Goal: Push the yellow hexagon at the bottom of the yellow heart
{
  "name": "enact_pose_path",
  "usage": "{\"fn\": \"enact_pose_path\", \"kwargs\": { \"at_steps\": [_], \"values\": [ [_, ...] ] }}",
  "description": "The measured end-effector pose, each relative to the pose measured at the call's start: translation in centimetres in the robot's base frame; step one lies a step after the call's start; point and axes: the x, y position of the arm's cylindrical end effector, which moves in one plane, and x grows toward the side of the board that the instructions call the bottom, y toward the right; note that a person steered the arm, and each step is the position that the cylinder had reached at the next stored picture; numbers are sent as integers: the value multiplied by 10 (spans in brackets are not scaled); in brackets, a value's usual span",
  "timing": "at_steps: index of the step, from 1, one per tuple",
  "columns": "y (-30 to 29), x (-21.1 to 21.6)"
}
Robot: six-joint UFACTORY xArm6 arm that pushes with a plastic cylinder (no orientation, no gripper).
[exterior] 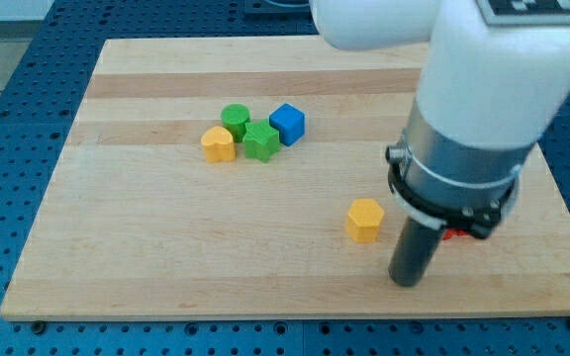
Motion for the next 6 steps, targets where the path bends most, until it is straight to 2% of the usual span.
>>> {"fn": "enact_pose_path", "kwargs": {
  "at_steps": [1,2,3,4,5,6],
  "values": [
    [-10,-42],
    [-49,-71],
    [-98,-67],
    [-83,-48],
    [-115,-46],
    [-148,-83]
  ]
}}
